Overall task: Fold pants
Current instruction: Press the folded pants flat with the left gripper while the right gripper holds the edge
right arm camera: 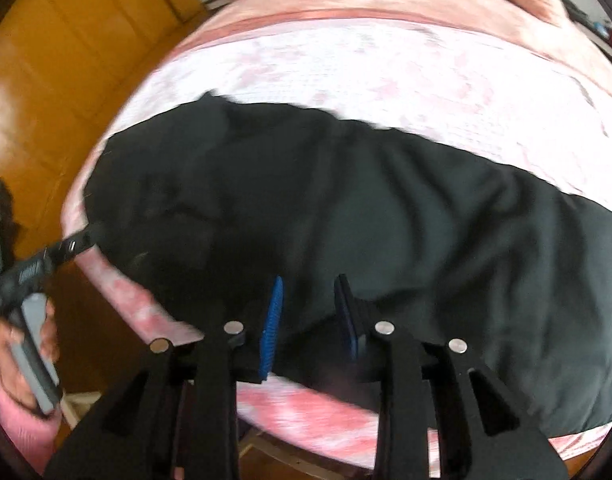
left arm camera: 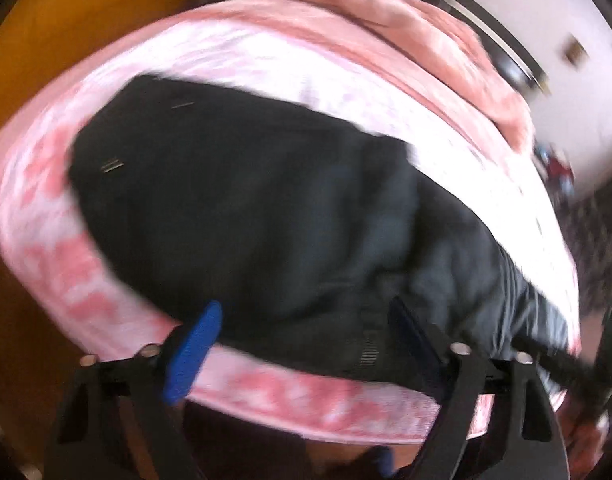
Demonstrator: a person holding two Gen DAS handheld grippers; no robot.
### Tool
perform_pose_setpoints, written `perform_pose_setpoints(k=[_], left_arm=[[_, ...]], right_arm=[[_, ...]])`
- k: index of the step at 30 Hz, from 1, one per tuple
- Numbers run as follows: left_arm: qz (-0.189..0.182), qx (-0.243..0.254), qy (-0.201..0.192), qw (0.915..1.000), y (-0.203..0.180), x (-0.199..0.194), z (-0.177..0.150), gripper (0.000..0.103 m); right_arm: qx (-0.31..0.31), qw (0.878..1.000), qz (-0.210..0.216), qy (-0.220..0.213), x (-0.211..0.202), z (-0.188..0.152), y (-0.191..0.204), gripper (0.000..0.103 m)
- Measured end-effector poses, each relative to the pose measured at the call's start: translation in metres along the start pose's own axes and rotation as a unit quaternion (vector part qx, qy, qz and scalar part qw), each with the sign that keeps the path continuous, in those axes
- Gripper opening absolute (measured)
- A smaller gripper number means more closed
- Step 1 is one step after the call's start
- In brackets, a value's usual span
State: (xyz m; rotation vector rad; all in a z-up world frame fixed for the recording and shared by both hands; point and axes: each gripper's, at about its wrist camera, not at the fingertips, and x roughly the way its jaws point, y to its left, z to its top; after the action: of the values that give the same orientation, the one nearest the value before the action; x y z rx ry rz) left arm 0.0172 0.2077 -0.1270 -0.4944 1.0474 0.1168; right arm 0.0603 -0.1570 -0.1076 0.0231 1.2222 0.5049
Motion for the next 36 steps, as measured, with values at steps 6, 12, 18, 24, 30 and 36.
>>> perform_pose_setpoints(k=[6,12,18,24,30,36], left_arm=[[-0.028,-0.096,0.021,0.9947,0.081,-0.003,0.015,0.080],[-0.091,-0.163,0.038,0.9816,0.117,0.010,0.022,0.071],[-0.127,-0.217,0.045,0.9668,0.146,0.017,0.017,0.068],[-0.145,-0.216,0.023,0.9653,0.139,0.004,0.020,0.065],[-0.133,-0.228,0.031,0.9639,0.140,0.014,0.023,0.065],[-0.145,-0.241,0.023,0.9595,0.140,0.025,0.028,0.059]], right_arm=[[-0.046,0.998,0.031,0.038,0.033,0.001,0.062,0.029],[-0.070,0.995,0.010,0.068,0.067,0.000,0.091,0.030],[-0.045,0.996,0.027,0.070,0.073,0.003,0.082,0.031],[-0.052,0.996,0.021,0.070,0.074,0.000,0.082,0.032],[-0.049,0.996,0.021,0.071,0.076,0.001,0.082,0.032],[-0.047,0.996,0.023,0.072,0.077,0.001,0.082,0.032]])
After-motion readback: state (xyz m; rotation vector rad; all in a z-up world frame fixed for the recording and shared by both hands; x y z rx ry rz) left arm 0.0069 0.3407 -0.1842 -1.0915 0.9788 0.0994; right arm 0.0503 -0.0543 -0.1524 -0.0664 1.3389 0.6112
